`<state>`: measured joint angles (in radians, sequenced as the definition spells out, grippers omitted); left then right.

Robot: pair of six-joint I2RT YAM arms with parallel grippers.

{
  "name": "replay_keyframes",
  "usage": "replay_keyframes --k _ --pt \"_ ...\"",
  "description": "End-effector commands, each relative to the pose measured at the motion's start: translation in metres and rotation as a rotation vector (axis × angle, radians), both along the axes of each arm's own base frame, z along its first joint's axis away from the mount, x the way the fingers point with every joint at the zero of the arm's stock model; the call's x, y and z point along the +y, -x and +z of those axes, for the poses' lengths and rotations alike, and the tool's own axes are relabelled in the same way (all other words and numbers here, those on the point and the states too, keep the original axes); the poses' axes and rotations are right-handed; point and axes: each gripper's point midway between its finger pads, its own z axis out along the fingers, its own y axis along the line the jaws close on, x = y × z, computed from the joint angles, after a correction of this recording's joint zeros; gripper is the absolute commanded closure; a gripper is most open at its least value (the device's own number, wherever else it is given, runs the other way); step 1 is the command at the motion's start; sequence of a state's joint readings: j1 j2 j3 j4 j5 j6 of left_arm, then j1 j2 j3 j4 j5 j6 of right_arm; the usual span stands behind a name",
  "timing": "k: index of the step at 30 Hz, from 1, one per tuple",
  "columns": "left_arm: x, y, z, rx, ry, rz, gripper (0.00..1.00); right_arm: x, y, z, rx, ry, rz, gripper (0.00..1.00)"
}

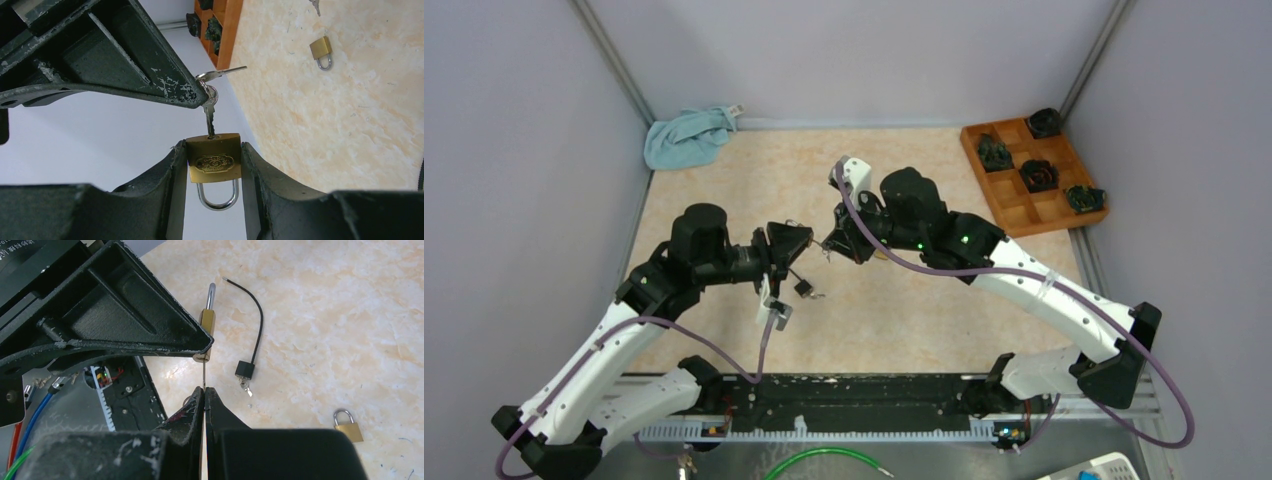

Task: Unlock with the key
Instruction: Unlock the lock.

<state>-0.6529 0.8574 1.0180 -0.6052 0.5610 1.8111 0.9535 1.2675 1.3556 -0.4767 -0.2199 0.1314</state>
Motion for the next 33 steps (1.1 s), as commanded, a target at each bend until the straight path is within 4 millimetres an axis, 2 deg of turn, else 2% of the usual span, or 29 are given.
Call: replay_keyframes --k 1,17,33 --pt "-0.003 0.001 0.01 -0.038 0.017 -0.021 1.0 0.003 -0.006 0.042 -0.082 -0.104 -0.02 1.0" --pt "-0.002 -0.001 0.012 -0.043 0.03 -0.004 1.0 0.012 -0.007 0.034 -0.053 -0.103 -0.011 1.0" --pt "-0.003 -0.002 0.015 -0.026 0.046 0.005 1.0 0.02 -0.01 0.039 -0.054 -0.147 -0.013 1.0"
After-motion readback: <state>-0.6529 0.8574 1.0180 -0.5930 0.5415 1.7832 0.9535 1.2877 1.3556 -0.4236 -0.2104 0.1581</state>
